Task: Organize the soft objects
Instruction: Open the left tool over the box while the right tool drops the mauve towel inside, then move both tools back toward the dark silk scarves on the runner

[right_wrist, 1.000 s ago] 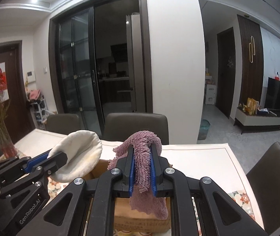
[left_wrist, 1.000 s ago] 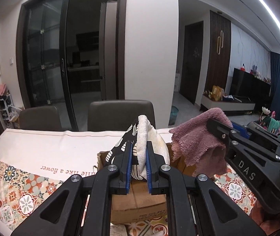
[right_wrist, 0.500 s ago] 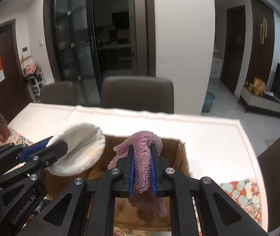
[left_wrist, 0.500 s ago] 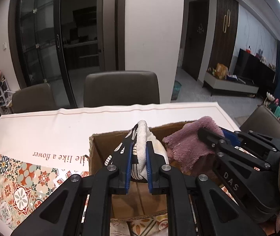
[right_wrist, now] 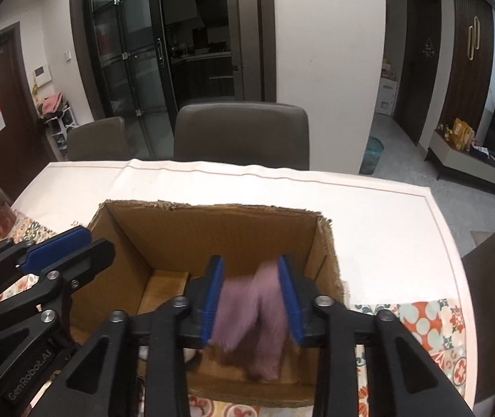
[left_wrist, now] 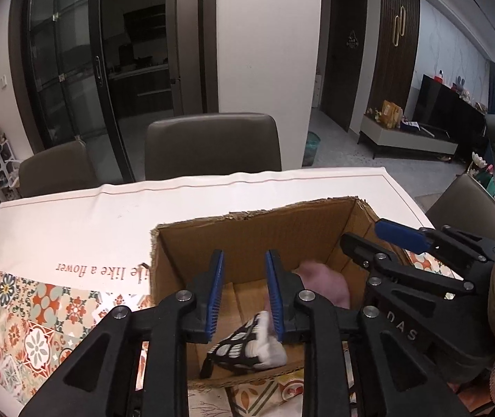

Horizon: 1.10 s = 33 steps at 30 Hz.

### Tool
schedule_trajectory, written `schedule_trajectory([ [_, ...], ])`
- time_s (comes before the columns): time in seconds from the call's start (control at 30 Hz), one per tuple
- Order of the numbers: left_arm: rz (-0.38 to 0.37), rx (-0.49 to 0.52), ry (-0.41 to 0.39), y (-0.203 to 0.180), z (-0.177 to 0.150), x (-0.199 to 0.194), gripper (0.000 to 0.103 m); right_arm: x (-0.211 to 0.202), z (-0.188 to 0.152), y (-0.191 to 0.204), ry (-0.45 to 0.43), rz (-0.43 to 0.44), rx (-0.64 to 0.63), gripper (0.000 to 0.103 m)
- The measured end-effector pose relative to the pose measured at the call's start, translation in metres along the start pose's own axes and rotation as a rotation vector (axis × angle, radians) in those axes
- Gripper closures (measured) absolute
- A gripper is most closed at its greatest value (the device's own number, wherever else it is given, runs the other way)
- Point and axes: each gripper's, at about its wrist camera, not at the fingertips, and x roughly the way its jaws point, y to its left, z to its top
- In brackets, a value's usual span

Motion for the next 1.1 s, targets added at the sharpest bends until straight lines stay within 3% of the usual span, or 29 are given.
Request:
schedule_trajectory([
  [0.27, 0.043, -0.001, -0.053, 0.008, -0.003, -0.026, 0.069, -0.023, -0.001, 0.010, -0.027, -0.024, -0.005, 0.061],
  [0.53, 0.088, -0.002, -0.089, 0.018, -0.020, -0.063, 0.049, -0.056, -0.009, 0.024, -0.072, -0.076, -0.017, 0.061],
  [0.8, 0.100, -0.020, -0.122, 0.032, -0.037, -0.101, 0.047, -0.092, -0.022, 0.042, -0.112, -0.077, -0.004, 0.061],
  [1.1, 0.122, -0.032, -0.149, 0.051, -0.060, -0.145, 0.045, -0.121, -0.038, 0.070, -0.132, -0.012, -0.001, 0.061],
])
